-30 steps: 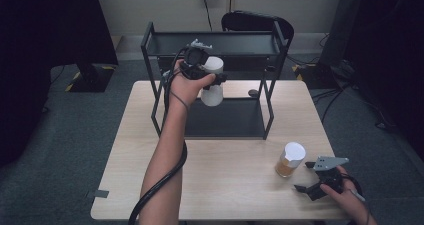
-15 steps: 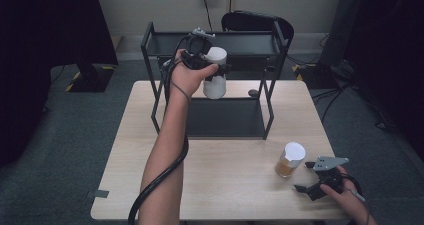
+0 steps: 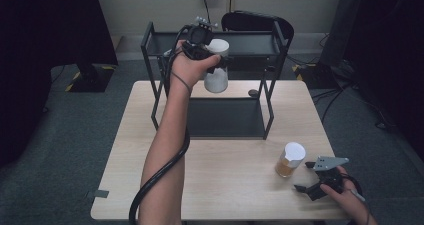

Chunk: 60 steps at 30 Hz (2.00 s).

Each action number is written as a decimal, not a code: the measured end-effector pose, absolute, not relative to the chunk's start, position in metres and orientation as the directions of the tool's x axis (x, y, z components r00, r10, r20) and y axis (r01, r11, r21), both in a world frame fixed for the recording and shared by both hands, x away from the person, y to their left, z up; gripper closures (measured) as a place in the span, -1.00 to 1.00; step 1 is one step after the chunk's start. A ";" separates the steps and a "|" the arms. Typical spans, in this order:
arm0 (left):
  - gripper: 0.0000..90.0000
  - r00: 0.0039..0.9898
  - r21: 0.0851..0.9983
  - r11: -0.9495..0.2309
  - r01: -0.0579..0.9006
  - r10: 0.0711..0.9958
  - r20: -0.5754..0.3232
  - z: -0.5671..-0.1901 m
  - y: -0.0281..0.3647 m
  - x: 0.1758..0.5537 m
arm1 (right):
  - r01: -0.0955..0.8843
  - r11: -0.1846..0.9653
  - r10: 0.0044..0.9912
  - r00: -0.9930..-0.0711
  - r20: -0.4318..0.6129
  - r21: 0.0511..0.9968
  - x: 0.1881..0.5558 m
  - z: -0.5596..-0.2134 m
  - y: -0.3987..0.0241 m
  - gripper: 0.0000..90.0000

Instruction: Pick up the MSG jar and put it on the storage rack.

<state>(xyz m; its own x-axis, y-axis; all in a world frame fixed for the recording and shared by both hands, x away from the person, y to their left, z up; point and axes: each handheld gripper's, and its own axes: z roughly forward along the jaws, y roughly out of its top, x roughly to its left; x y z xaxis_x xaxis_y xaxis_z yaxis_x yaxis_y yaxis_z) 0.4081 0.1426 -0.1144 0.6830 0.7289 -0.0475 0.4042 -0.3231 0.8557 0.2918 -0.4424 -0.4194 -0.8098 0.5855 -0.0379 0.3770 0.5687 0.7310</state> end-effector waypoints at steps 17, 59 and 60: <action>-0.25 0.674 0.855 -0.322 0.406 0.738 -0.043 -0.088 0.140 0.411 | 0.378 0.568 0.586 -0.810 -0.037 0.731 0.292 -0.419 -0.442 -1.00; -0.25 0.597 0.877 -0.251 0.410 0.801 -0.050 -0.050 0.149 0.447 | 0.378 0.568 0.586 -0.809 -0.037 0.731 0.292 -0.419 -0.442 -1.00; -0.25 0.595 0.877 -0.249 0.410 0.802 -0.051 -0.051 0.150 0.449 | 0.378 0.568 0.586 -0.809 -0.037 0.731 0.292 -0.419 -0.442 -1.00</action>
